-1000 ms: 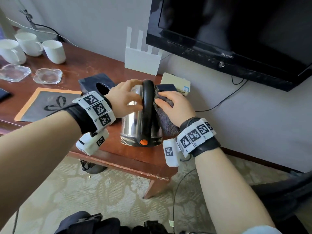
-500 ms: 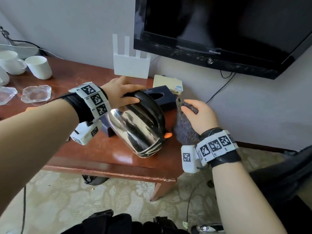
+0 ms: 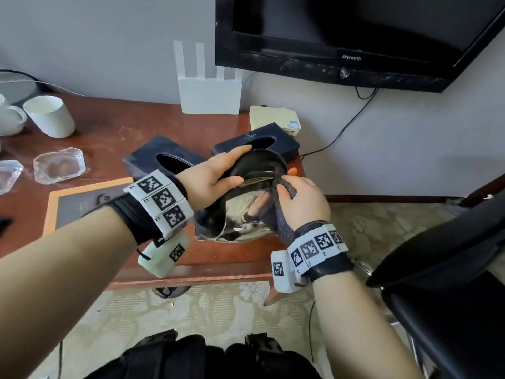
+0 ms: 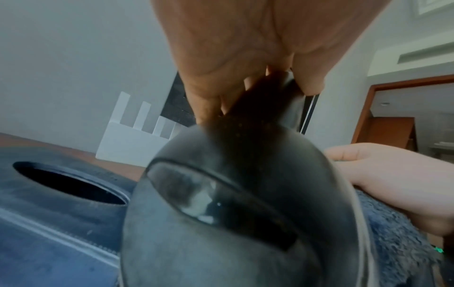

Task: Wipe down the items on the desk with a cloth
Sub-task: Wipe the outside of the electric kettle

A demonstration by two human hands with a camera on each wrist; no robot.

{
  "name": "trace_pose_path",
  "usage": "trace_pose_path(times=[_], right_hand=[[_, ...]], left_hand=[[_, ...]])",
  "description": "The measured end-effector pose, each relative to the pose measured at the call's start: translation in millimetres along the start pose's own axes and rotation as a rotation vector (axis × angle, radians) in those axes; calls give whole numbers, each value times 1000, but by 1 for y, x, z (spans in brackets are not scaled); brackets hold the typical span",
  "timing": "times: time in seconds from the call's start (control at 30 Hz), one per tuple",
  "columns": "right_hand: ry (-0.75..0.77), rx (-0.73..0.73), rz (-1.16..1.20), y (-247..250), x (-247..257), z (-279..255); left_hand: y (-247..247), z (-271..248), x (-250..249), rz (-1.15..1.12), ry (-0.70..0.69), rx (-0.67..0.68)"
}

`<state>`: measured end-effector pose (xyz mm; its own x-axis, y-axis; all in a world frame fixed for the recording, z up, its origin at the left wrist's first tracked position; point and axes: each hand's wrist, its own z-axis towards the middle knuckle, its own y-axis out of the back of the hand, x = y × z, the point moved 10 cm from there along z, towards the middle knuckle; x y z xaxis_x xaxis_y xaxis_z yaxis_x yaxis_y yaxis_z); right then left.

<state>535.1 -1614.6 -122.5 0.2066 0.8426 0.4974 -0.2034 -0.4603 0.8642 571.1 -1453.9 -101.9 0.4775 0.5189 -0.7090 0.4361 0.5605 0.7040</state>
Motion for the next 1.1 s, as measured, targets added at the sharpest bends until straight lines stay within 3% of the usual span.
trace_pose_path(times=[0.1, 0.23, 0.47, 0.53, 0.63, 0.7, 0.77, 0.87, 1.1], right_hand=[[41, -44, -61, -2, 24, -6], [369, -136, -79, -7, 83, -28], [586, -170, -39, -8, 76, -52], [541, -109, -37, -5, 65, -42], [221, 6, -14, -3, 14, -5], [120, 30, -17, -3, -2, 3], [237, 5, -63, -4, 19, -4], [551, -122, -47, -3, 69, -42], [850, -230, -207, -3, 89, -71]], left_hand=[[2, -6, 7, -13, 10, -21], [2, -8, 2, -28, -31, -45], [5, -11, 4, -4, 13, -120], [5, -10, 0, 18, 22, -135], [3, -8, -3, 43, 61, -137], [1, -6, -5, 61, 85, -144], [1, -4, -5, 66, 111, -166], [3, -3, -6, 37, 115, -176], [5, -10, -2, 20, 179, -174]])
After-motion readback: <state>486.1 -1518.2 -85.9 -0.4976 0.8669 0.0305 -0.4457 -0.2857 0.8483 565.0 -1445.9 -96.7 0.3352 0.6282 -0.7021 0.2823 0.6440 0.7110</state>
